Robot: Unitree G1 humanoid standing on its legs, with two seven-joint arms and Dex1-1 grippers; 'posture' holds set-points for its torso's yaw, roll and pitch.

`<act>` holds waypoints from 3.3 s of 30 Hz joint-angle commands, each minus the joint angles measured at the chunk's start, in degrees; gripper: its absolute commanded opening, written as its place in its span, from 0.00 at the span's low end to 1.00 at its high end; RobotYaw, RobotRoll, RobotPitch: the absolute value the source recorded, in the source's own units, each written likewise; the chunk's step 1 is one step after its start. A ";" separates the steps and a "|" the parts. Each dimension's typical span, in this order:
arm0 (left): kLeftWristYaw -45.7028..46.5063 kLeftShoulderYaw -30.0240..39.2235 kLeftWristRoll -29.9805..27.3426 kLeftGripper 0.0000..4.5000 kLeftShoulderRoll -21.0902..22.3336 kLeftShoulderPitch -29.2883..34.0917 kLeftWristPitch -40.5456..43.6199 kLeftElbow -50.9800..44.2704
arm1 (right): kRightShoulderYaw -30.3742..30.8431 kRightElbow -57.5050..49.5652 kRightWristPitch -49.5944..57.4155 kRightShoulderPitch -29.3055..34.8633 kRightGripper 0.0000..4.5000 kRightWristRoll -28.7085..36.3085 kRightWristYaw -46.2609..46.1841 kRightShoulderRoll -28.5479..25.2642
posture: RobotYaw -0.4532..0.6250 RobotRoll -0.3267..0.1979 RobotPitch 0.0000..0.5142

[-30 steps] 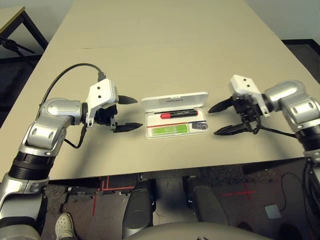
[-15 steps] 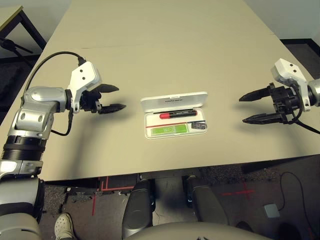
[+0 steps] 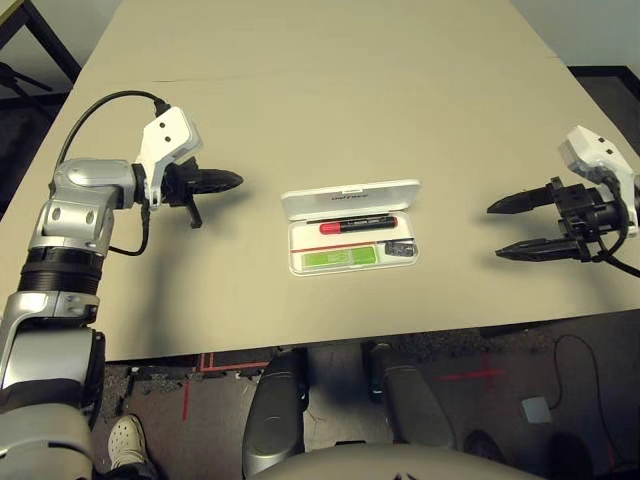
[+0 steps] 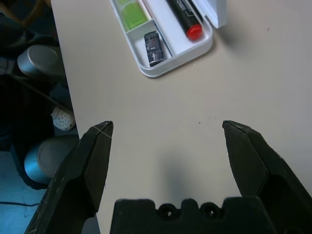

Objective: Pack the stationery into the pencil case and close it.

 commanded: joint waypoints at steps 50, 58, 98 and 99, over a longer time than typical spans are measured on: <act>3.18 -14.89 2.14 0.00 -7.12 11.29 8.14 -28.76 | -0.42 9.43 -6.44 -7.76 1.00 -3.73 0.28 6.95 | 0.37 0.62 0.33; 5.85 -21.02 11.62 0.00 -9.01 8.54 3.40 -19.11 | -1.10 9.15 -6.32 -7.16 1.00 -3.73 0.28 7.13 | 0.36 0.62 0.33; 64.67 28.63 0.46 0.99 -22.82 19.93 7.55 -23.10 | -23.46 33.36 -26.88 -9.05 1.00 -10.89 -68.76 25.16 | 0.39 0.62 0.27; 65.46 28.60 0.93 0.99 -22.88 20.41 6.71 -23.05 | -23.96 34.05 -27.34 -9.16 1.00 -10.79 -69.63 25.51 | 0.39 0.62 0.27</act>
